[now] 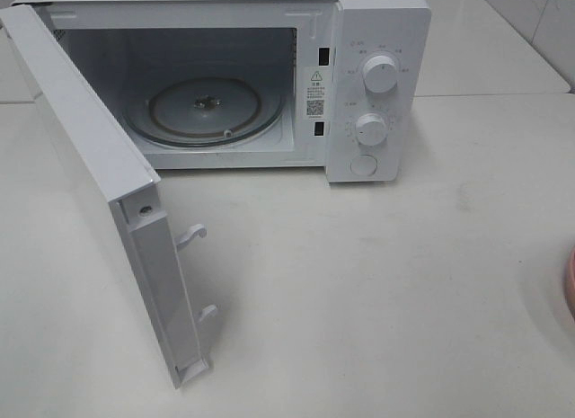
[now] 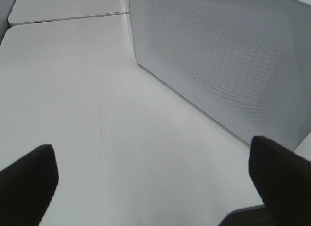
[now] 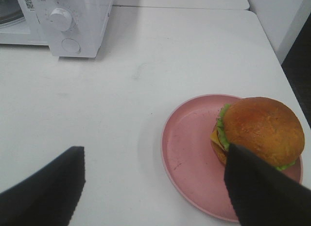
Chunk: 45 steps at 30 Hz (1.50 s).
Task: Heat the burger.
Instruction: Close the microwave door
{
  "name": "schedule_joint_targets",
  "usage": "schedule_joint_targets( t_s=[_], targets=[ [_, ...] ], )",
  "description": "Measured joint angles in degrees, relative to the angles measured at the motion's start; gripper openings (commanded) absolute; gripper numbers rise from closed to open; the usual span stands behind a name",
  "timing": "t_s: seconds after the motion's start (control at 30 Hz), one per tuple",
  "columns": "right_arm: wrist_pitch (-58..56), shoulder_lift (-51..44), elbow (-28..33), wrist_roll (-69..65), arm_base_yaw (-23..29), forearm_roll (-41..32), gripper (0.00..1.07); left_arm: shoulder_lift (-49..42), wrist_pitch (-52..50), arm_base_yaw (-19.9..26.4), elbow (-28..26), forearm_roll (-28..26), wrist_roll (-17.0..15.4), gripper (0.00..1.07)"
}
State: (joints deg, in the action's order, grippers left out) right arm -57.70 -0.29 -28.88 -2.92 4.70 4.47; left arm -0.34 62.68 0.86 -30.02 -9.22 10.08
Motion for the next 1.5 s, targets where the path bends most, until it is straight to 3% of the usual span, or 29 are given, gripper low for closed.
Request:
schedule_joint_targets(
  t_s=[0.4,0.57,0.6,0.67,0.7,0.73,0.77,0.83,0.87,0.9,0.93,0.97,1.03,1.17,1.5],
  targets=[
    [0.0,0.0,0.0,0.0,0.0,0.0,0.76,0.0,-0.3,0.0,-0.1,-0.5,0.0,1.00],
    [0.0,0.0,0.0,0.0,0.0,0.0,0.76,1.8,-3.7,0.0,-1.4,-1.0,0.0,0.91],
    [0.0,0.0,0.0,0.0,0.0,0.0,0.76,3.9,-5.0,0.0,-1.5,-1.1,0.1,0.82],
    [0.0,0.0,0.0,0.0,0.0,0.0,0.76,5.2,-5.8,0.0,-1.5,-1.1,0.1,0.77],
    [0.0,0.0,0.0,0.0,0.0,0.0,0.76,7.6,-7.4,0.0,-1.5,-1.1,0.1,0.64],
    [0.0,0.0,0.0,0.0,0.0,0.0,0.76,7.6,-7.4,0.0,-1.5,-1.1,0.1,0.64],
    [0.0,0.0,0.0,0.0,0.0,0.0,0.76,9.6,-9.2,0.0,-1.5,-1.1,0.2,0.49],
    [0.0,0.0,0.0,0.0,0.0,0.0,0.76,10.5,-10.1,0.0,-1.5,-1.1,0.2,0.43],
    [0.0,0.0,0.0,0.0,0.0,0.0,0.76,12.3,-11.9,0.0,-1.4,-1.1,0.2,0.31],
    [0.0,0.0,0.0,0.0,0.0,0.0,0.76,12.3,-11.9,0.0,-1.4,-1.1,0.2,0.31],
    [0.0,0.0,0.0,0.0,0.0,0.0,0.76,14.3,-14.2,0.0,-1.0,-1.1,0.2,0.16],
    [0.0,0.0,0.0,0.0,0.0,0.0,0.76,14.3,-14.2,0.0,-1.0,-1.1,0.2,0.16],
    [0.0,0.0,0.0,0.0,0.0,0.0,0.75,17.3,-18.6,0.0,0.3,-1.1,0.2,0.00],
    [0.0,0.0,0.0,0.0,0.0,0.0,0.75,20.4,-22.7,0.0,1.9,-1.1,0.3,0.00],
    [0.0,0.0,0.0,0.0,0.0,0.0,0.75,30.8,-49.2,0.0,11.4,-1.1,0.5,0.00]
  ],
)
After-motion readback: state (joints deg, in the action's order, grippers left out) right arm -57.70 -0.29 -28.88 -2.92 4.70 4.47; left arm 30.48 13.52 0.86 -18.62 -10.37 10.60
